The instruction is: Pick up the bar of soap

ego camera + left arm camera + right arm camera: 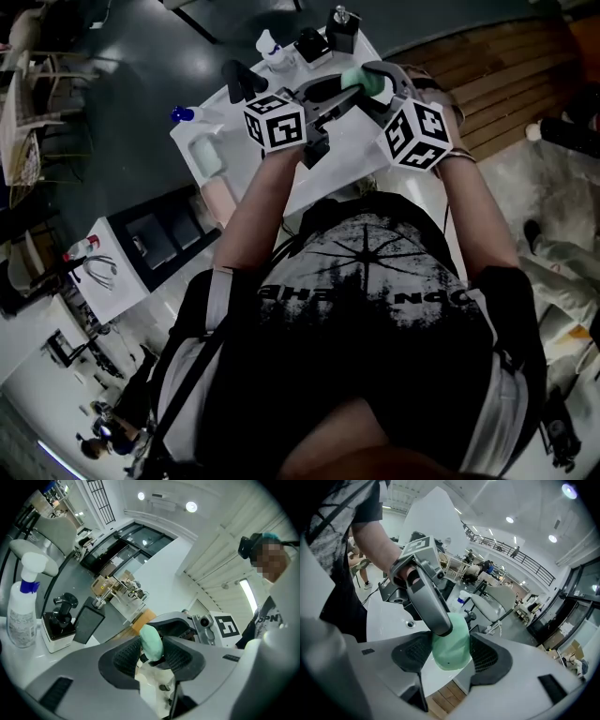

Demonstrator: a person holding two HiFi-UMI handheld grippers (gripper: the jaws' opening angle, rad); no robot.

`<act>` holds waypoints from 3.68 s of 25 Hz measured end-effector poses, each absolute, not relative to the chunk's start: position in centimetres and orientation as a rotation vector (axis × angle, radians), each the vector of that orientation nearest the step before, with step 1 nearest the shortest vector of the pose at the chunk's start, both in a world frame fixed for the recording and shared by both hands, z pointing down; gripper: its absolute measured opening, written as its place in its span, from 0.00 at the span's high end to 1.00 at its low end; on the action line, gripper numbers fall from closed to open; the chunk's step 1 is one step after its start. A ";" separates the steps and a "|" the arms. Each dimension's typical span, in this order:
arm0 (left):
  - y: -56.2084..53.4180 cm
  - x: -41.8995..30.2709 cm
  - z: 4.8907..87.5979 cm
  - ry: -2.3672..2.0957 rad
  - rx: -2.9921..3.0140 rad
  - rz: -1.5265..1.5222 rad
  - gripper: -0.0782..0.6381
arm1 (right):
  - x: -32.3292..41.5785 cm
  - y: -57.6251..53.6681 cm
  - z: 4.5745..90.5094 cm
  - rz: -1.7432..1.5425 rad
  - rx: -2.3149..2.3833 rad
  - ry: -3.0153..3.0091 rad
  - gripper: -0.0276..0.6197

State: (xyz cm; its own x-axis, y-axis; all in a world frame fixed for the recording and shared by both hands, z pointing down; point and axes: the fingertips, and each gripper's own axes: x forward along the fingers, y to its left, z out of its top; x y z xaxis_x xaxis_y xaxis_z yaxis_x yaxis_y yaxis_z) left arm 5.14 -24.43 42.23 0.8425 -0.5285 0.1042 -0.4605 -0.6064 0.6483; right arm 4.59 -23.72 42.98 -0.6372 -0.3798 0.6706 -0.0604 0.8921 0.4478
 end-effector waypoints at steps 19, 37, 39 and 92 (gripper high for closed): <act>-28.3 8.6 51.2 -0.680 2.134 -0.119 0.67 | 8.0 -27.5 51.8 -0.334 0.151 -2.181 0.55; -29.5 8.9 58.0 -0.697 1.981 -0.098 0.67 | 8.4 -28.6 58.6 -0.232 -0.009 -2.093 0.55; -29.6 8.8 58.2 -0.712 1.976 -0.098 0.67 | 8.3 -28.7 58.8 -0.221 -0.016 -2.093 0.55; -27.5 1.3 49.9 -1.143 2.193 -0.058 0.60 | 6.0 -28.1 52.1 -0.251 0.161 -2.288 0.59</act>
